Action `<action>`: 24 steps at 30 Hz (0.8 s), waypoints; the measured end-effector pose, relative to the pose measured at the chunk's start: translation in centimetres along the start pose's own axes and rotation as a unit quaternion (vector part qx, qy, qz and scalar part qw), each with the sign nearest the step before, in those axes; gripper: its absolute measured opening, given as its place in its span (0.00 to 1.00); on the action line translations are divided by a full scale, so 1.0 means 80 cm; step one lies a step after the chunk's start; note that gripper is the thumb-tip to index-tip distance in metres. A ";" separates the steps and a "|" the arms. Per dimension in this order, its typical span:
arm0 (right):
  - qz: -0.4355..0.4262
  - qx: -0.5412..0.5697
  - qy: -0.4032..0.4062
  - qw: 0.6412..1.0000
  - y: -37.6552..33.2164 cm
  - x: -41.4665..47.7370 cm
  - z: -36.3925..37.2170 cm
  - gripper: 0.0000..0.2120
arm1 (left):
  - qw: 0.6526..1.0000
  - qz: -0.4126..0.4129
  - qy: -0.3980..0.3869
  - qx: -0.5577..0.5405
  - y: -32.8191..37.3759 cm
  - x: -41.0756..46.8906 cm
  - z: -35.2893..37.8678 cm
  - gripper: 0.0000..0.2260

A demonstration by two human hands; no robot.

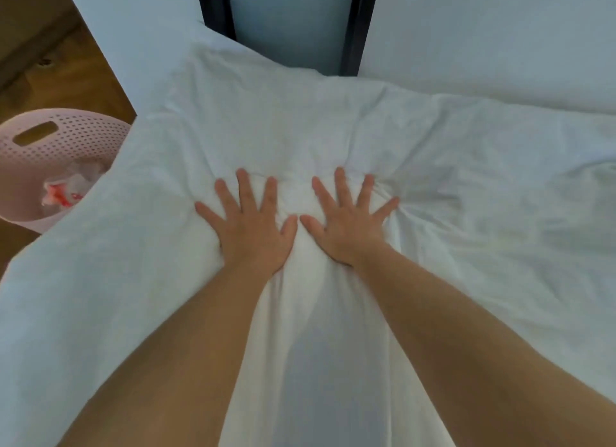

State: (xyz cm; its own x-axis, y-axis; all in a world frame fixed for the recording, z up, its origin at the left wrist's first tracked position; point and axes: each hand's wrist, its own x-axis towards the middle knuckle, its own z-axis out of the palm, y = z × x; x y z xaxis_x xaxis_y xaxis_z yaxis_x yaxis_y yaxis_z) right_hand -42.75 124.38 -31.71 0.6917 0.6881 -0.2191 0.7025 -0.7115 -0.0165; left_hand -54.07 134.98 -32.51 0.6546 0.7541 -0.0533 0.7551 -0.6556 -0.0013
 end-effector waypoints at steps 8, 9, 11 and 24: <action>-0.040 0.044 -0.060 0.996 0.027 -0.086 -0.007 0.30 | 0.993 0.027 -0.112 -0.015 -0.009 -0.069 -0.024 0.33; -0.049 0.050 -0.070 0.995 0.032 -0.113 -0.011 0.30 | 0.989 0.037 -0.139 -0.017 -0.013 -0.096 -0.032 0.33; -0.067 0.071 -0.079 0.992 0.043 -0.174 -0.015 0.28 | 0.981 0.061 -0.183 -0.022 -0.023 -0.152 -0.050 0.33; -0.032 0.126 -0.142 0.981 0.070 -0.536 0.035 0.26 | 0.916 0.259 -0.305 -0.009 -0.092 -0.451 -0.110 0.32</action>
State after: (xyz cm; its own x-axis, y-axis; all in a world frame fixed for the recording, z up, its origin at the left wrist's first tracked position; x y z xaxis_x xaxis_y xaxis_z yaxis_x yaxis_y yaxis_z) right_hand -68.92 90.47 -25.12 0.5480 0.6909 -0.4715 0.6553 -0.7050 -0.2713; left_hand -82.97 112.95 -21.78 0.7874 0.1754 -0.5909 0.3521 -0.9148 0.1977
